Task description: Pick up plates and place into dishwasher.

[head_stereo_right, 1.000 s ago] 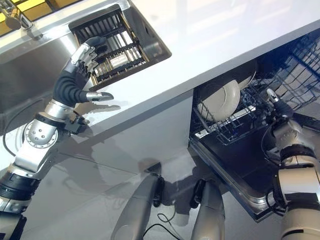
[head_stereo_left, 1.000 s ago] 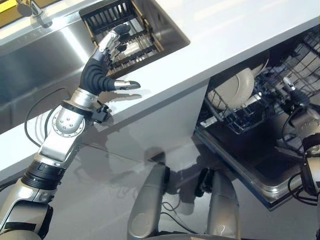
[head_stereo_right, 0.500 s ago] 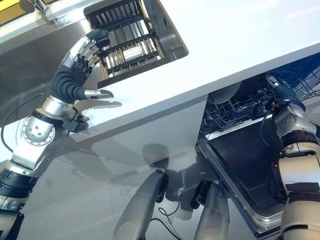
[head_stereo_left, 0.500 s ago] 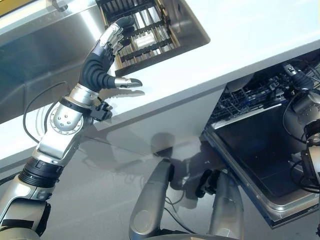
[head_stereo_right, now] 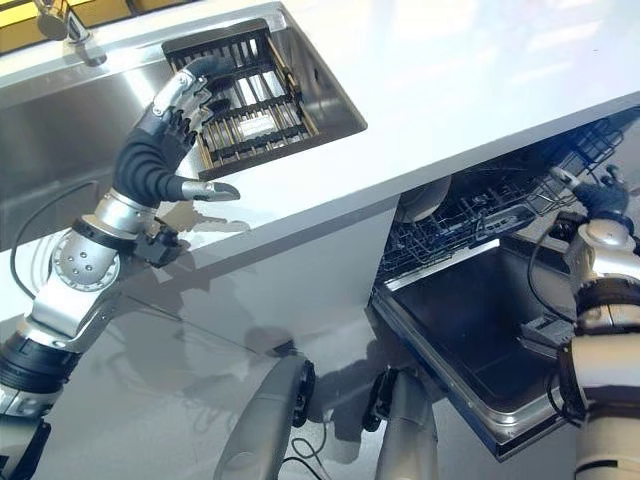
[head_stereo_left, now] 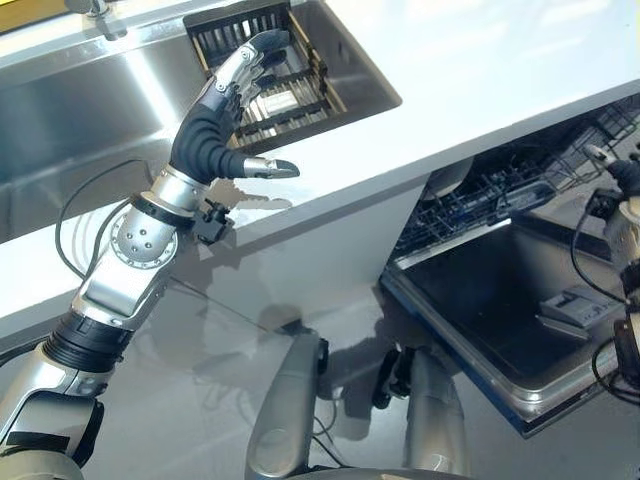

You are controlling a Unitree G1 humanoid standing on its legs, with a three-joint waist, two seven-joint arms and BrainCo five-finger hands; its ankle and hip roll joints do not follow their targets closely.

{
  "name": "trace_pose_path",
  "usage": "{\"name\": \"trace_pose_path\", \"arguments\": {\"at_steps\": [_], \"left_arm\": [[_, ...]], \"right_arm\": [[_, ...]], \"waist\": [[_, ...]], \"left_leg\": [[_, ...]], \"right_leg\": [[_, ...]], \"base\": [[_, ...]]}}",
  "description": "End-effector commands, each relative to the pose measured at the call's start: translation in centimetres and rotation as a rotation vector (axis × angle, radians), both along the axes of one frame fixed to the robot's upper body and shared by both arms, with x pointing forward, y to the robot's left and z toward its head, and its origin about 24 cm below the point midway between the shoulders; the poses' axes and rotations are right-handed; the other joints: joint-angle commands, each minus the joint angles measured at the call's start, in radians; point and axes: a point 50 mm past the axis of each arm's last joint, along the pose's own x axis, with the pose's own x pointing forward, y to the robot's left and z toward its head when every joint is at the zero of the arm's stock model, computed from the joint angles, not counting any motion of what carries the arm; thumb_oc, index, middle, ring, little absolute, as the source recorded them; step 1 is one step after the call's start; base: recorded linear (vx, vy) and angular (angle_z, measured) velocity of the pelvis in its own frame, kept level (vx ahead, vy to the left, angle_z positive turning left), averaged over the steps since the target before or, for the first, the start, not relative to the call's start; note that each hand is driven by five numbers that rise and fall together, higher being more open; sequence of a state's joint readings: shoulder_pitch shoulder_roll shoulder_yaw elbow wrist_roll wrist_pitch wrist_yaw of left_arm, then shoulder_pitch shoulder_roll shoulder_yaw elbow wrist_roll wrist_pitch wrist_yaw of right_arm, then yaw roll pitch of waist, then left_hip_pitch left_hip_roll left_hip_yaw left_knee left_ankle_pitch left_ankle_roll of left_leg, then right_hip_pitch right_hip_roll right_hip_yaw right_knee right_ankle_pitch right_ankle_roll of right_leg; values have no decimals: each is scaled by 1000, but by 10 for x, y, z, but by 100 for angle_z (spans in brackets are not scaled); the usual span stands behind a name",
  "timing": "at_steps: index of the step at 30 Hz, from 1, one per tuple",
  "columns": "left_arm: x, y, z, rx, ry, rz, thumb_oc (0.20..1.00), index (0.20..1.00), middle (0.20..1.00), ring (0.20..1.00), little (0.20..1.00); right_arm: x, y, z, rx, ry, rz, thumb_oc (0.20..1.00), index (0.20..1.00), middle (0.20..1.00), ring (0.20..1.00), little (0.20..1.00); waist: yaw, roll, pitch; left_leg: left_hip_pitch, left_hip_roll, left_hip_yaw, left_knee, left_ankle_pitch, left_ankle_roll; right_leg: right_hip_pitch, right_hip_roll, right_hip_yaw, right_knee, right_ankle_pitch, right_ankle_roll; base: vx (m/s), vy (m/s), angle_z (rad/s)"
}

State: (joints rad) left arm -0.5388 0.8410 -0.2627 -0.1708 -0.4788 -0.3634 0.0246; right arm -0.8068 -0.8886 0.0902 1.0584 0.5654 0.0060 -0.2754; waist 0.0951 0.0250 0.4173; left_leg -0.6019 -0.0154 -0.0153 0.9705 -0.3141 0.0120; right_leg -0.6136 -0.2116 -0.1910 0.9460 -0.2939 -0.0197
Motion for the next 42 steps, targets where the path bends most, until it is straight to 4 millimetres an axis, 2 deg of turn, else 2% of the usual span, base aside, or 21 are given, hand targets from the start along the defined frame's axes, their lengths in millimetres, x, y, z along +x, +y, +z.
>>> {"name": "trace_pose_path", "arguments": {"at_steps": [1,5,8,11,16,19,21,23,26,29,32,35,37,40,41,42], "left_arm": [[-4,6,-28,-82,21,34,1000,1000,1000,1000,1000],[-7,5,-33,-90,15,28,1000,1000,1000,1000,1000],[-5,1,-38,-80,30,24,1000,1000,1000,1000,1000],[-1,-7,-48,-48,78,6,1000,1000,1000,1000,1000],[6,-12,-52,-26,120,-6,1000,1000,1000,1000,1000],[7,-15,-51,-19,136,-13,1000,1000,1000,1000,1000],[7,-16,-52,-14,143,-19,1000,1000,1000,1000,1000],[6,-19,-51,-14,143,-31,1000,1000,1000,1000,1000],[5,-22,-49,-9,139,-52,1000,1000,1000,1000,1000],[3,-26,-47,-2,132,-67,1000,1000,1000,1000,1000],[3,-26,-46,1,123,-76,1000,1000,1000,1000,1000],[2,-23,-45,6,109,-85,1000,1000,1000,1000,1000],[2,-20,-45,8,105,-86,1000,1000,1000,1000,1000],[2,-14,-45,15,109,-86,1000,1000,1000,1000,1000],[2,-12,-46,22,111,-87,1000,1000,1000,1000,1000],[3,-11,-46,35,117,-90,1000,1000,1000,1000,1000]], "right_arm": [[-17,-12,5,-142,-29,-41,1000,1000,1000,1000,1000],[-33,-11,-21,-170,3,-49,1000,1000,1000,1000,1000],[-50,-14,-48,-132,16,-79,1000,1000,1000,1000,1000],[-70,-18,-86,78,-6,-142,1000,1000,1000,1000,1000],[-100,-18,-145,330,63,-245,1000,1000,1000,1000,1000],[-113,-6,-178,513,77,-277,1000,1000,1000,1000,1000],[-117,2,-192,592,89,-280,1000,1000,1000,1000,1000],[-119,14,-207,678,91,-262,1000,1000,1000,1000,1000],[-109,35,-219,801,72,-184,1000,1000,1000,1000,1000],[-91,56,-221,917,23,-43,1000,1000,1000,1000,1000],[-57,82,-206,994,-83,181,1000,1000,1000,1000,1000],[-24,108,-179,969,-224,444,1000,1000,1000,1000,1000],[-10,120,-162,945,-291,574,1000,1000,1000,1000,1000],[12,141,-120,863,-425,838,1000,1000,1000,1000,1000],[16,144,-111,843,-442,867,1000,1000,1000,1000,1000],[22,147,-94,801,-467,926,1000,1000,1000,1000,1000]], "waist": [[-50,-4,34],[-77,-25,23],[-97,-39,17],[-112,-43,9],[-125,-27,3],[-120,-14,5],[-114,-7,7],[-105,6,9],[-90,24,16],[-75,41,28],[-64,50,41],[-53,56,52],[-52,55,52],[-47,50,51],[-46,48,52],[-44,45,50]], "left_leg": [[76,5,111,-16,-89,88],[124,16,123,-27,-107,88],[165,19,125,-40,-119,84],[215,20,126,-79,-117,84],[263,17,136,-136,-91,84],[277,9,139,-157,-82,88],[275,4,136,-160,-76,87],[268,-2,131,-160,-72,88],[253,-11,124,-154,-65,89],[239,-22,118,-140,-71,90],[224,-29,110,-138,-63,87],[213,-33,104,-141,-53,84],[211,-33,102,-145,-47,82],[212,-29,97,-151,-40,77],[210,-29,96,-148,-39,76],[208,-27,94,-147,-38,75]], "right_leg": [[93,52,43,-20,-7,-43],[142,64,57,-47,-11,-44],[183,68,61,-69,-13,-41],[228,77,68,-107,0,-31],[277,86,75,-170,35,-18],[292,88,74,-189,42,-17],[293,88,71,-190,43,-18],[289,86,66,-186,41,-23],[276,83,59,-167,35,-28],[258,78,54,-136,19,-31],[240,73,50,-115,14,-35],[225,66,43,-101,11,-38],[221,62,39,-100,13,-37],[219,54,34,-97,14,-34],[218,52,32,-95,14,-33],[216,49,30,-93,16,-31]], "base": [[-5,71,-12],[0,63,-9],[44,62,-7],[51,53,-4],[24,15,4],[27,-16,-11],[12,-32,-25],[5,-42,-7],[-12,-35,-1],[-30,-35,4],[-47,-31,5],[-38,-35,-15],[-13,-29,-29],[10,-33,-34],[13,-48,-30],[7,-53,-24]]}}
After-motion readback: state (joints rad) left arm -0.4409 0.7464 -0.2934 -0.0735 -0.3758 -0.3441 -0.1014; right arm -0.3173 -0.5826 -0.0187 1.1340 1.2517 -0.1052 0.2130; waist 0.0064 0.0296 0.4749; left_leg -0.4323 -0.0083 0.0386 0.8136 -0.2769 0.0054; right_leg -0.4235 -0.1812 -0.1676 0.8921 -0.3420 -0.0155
